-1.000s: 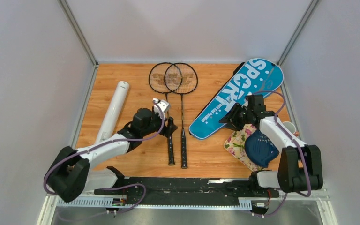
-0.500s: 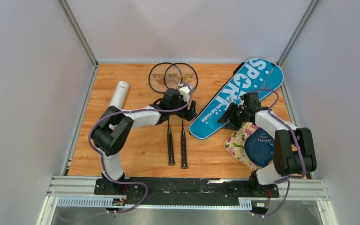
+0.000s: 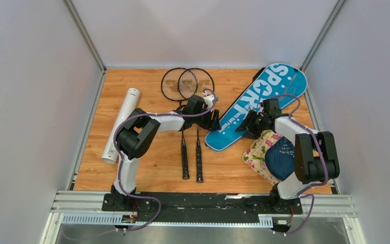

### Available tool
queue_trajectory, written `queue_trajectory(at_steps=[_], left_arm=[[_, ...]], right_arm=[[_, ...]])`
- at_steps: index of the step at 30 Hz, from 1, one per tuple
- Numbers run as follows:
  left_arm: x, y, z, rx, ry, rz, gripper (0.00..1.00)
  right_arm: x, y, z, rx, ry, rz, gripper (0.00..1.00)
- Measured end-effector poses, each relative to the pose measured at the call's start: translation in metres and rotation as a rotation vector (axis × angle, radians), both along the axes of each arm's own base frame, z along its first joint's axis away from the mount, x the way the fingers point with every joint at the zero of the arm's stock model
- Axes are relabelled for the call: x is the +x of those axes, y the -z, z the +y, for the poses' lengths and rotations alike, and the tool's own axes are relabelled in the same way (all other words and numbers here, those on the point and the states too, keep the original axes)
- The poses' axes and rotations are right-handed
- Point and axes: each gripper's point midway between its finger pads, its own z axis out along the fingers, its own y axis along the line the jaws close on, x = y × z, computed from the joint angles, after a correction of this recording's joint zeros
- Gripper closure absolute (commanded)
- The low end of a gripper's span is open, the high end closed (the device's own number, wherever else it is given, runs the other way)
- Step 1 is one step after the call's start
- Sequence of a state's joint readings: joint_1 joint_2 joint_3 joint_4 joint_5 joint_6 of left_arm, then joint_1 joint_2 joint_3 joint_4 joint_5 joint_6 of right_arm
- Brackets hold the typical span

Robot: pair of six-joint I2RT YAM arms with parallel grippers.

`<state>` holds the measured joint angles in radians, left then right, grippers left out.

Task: Pack up the badminton gear

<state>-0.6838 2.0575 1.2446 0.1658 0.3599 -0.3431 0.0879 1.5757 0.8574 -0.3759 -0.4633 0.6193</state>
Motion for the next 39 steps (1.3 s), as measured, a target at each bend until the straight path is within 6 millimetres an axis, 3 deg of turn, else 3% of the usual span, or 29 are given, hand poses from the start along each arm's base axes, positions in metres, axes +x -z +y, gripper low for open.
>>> queue_trajectory(at_steps=[4, 9, 13, 19, 24, 25, 30, 32, 35, 39], left_arm=[[-0.01, 0.001, -0.009, -0.036, 0.022, 0.044, 0.55], [-0.017, -0.002, -0.019, -0.075, 0.039, 0.065, 0.88], [-0.019, -0.004, -0.023, -0.065, 0.046, 0.029, 1.0], [-0.023, -0.037, -0.026, -0.013, 0.08, -0.15, 1.0], [-0.039, -0.071, -0.03, 0.031, 0.111, -0.347, 1.0], [-0.041, -0.073, -0.029, 0.043, 0.113, -0.375, 1.0], [-0.05, -0.072, -0.024, 0.117, 0.132, -0.477, 1.0], [-0.049, -0.07, -0.023, 0.148, 0.136, -0.509, 1.0], [-0.046, -0.071, -0.022, 0.179, 0.135, -0.549, 1.0], [-0.047, -0.072, -0.023, 0.203, 0.143, -0.589, 1.0]], right_arm=[[0.001, 0.004, 0.0, 0.001, 0.0, 0.007, 0.52], [0.004, 0.008, 0.001, 0.005, -0.002, 0.005, 0.5], [0.005, 0.009, 0.002, 0.009, -0.004, 0.003, 0.46], [0.008, 0.002, -0.003, -0.021, 0.012, 0.003, 0.42], [0.033, -0.043, -0.015, -0.088, 0.097, -0.044, 0.4], [0.041, -0.055, -0.019, -0.103, 0.123, -0.057, 0.28], [0.078, -0.119, -0.042, -0.227, 0.263, -0.167, 0.25], [0.082, -0.132, -0.044, -0.272, 0.281, -0.188, 0.25], [0.096, -0.146, -0.044, -0.354, 0.297, -0.205, 0.27], [0.117, -0.135, -0.034, -0.441, 0.275, -0.185, 0.3]])
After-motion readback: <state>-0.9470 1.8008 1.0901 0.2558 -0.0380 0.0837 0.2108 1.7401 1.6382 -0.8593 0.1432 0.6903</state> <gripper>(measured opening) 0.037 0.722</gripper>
